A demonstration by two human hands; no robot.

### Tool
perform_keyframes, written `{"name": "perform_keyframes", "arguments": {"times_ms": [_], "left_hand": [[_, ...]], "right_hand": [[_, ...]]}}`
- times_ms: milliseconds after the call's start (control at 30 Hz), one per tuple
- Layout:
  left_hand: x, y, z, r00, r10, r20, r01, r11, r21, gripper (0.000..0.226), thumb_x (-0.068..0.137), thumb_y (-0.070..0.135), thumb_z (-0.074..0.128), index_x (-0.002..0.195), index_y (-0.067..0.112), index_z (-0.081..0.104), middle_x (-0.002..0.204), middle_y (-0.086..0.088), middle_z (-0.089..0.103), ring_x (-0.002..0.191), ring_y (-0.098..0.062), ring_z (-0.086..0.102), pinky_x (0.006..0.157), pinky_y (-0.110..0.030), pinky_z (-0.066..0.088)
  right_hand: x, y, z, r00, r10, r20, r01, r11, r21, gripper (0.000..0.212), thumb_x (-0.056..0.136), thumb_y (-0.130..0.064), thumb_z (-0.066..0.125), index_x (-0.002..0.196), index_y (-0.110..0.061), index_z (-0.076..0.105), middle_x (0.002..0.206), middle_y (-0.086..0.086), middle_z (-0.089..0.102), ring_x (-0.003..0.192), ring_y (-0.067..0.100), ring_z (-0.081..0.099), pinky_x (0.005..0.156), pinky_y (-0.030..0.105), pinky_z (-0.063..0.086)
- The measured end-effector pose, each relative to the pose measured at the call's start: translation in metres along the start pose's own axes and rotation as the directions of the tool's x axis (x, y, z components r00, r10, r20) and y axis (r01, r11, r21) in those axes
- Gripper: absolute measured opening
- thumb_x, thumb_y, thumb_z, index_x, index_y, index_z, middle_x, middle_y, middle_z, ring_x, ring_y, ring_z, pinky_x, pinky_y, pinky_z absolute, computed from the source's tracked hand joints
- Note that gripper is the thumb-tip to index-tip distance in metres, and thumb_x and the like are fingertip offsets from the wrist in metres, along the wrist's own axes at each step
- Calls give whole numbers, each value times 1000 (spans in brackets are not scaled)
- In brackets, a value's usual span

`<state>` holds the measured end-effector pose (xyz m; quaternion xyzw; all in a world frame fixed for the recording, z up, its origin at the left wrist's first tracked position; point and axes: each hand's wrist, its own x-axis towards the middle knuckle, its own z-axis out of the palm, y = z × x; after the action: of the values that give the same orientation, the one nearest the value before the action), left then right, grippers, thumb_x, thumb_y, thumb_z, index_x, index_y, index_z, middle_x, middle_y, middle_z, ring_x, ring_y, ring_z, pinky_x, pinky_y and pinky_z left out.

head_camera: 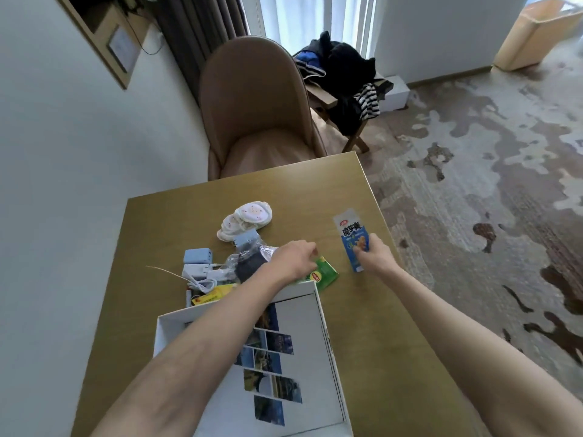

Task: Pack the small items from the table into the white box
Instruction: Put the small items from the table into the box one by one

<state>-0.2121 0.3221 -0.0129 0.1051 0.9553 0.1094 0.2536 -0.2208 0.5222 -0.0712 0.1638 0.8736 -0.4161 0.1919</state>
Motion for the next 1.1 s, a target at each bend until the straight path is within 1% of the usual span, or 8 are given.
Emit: {"name": "perform_keyframes", "arguments": {"times_ms": [167,400,533,633,733,833,967,1100], "left_hand": [[33,19,21,992,-4,125,-29,964,263,62,76,42,75,122,15,45,124,-6,53,116,-26,44,86,-42,48],[56,22,29,982,-93,165,43,959,281,63,67,36,81,113,14,44,115,-6,57,108,-27,51,84,-43,51],[53,17,30,977,-132,169,125,991,50,34,72,33,74,95,17,54,103,-5,63,91,-22,59,67,-31,48],[42,14,24,993,-97,68,110,970,-216,19,82,23,66,99,15,60,102,-8,66,92,-24,63,77,-37,54],[11,15,6,982,-93,-167,-15,833,-553,11,90,16,61,99,12,57,100,-9,64,92,-24,61,65,-25,47],[-38,4,-11,929,-144,-341,-148,700,-699,10,92,18,59,99,14,55,95,-3,64,84,-14,61,64,-21,46],[-118,-37,-12,879,-276,-390,-201,527,-825,17,91,17,61,106,24,56,100,0,65,91,-14,64,75,-33,56],[-190,-79,5,859,-378,-344,-163,437,-885,26,90,15,63,111,27,54,103,-1,64,90,-19,66,61,-32,58]], "right_hand": [[-31,28,-32,999,-25,-30,28,993,112,19,96,-20,56,109,-8,54,109,11,62,100,27,60,82,40,53],[-59,46,-48,994,-101,-50,108,983,148,14,94,-22,58,107,-16,58,100,5,68,91,21,64,76,39,54],[-69,47,-46,992,-105,-72,117,976,183,13,92,-25,60,104,-20,59,99,2,68,89,19,66,74,39,57],[-76,38,-44,987,-133,-92,149,968,202,14,92,-27,62,103,-19,59,97,1,69,89,18,67,73,40,58],[-89,14,-45,967,-192,-167,236,922,307,15,91,-24,64,100,-13,59,91,1,69,83,16,69,70,40,58],[-109,-21,-44,942,-272,-198,330,863,384,15,91,-24,64,100,-12,59,92,4,70,82,17,70,68,39,59],[-147,-65,-26,902,-422,-85,421,821,387,4,91,-20,62,91,-21,58,86,-1,71,74,9,69,57,27,56],[-187,-88,13,854,-509,107,448,824,346,8,92,-14,59,93,-21,55,86,-3,69,71,10,69,52,25,53]]}}
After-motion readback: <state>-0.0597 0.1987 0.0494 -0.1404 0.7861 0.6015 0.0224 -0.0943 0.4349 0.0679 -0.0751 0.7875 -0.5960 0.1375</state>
